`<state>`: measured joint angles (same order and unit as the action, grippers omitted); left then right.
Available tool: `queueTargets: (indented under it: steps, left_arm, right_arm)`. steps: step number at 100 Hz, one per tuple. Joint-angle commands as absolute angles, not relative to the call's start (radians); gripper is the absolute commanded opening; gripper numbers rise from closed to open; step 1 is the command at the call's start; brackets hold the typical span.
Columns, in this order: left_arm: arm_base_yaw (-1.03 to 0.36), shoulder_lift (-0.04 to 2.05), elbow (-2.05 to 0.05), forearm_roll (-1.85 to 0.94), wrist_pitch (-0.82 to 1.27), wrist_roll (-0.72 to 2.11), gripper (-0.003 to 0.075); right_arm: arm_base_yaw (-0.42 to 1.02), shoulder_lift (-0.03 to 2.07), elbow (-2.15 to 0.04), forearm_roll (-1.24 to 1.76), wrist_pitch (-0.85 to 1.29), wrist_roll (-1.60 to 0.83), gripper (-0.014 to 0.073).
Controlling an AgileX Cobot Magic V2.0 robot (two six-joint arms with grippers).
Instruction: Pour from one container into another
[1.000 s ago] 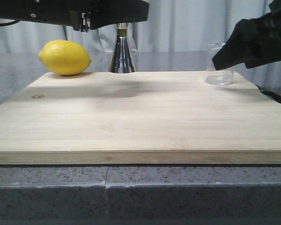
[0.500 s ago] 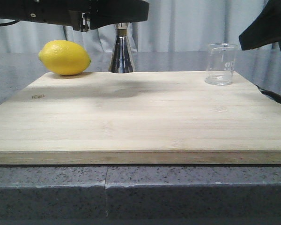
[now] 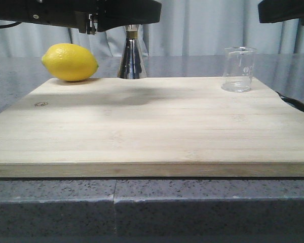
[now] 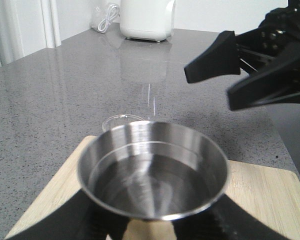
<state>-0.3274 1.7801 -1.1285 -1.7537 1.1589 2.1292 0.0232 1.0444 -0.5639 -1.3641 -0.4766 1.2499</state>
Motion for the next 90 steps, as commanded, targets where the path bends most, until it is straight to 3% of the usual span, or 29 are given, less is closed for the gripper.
queueTargets:
  steps: [1,16,34,90]
  left_arm:
    - [-0.335,1.725,-1.158,-1.849,1.256,2.132,0.0281]
    - [-0.335,1.725,-1.158,-1.849,1.256,2.132,0.0281]
    - [-0.335,1.725,-1.158,-1.849,1.256,2.132,0.0281]
    - [-0.335,1.725,-1.158,-1.849,1.256,2.132,0.0281]
  right_arm:
    - [0.022,1.024,-0.560,-1.069,-0.356,1.012,0.0542]
    - [0.089,1.013,-0.550,-0.531,-0.054,0.557,0.0542]
    - [0.151,0.987,-0.550,-0.152,0.075,0.100,0.0542]
    - [0.153,0.778,-0.550,-0.150,0.218,0.079,0.0542]
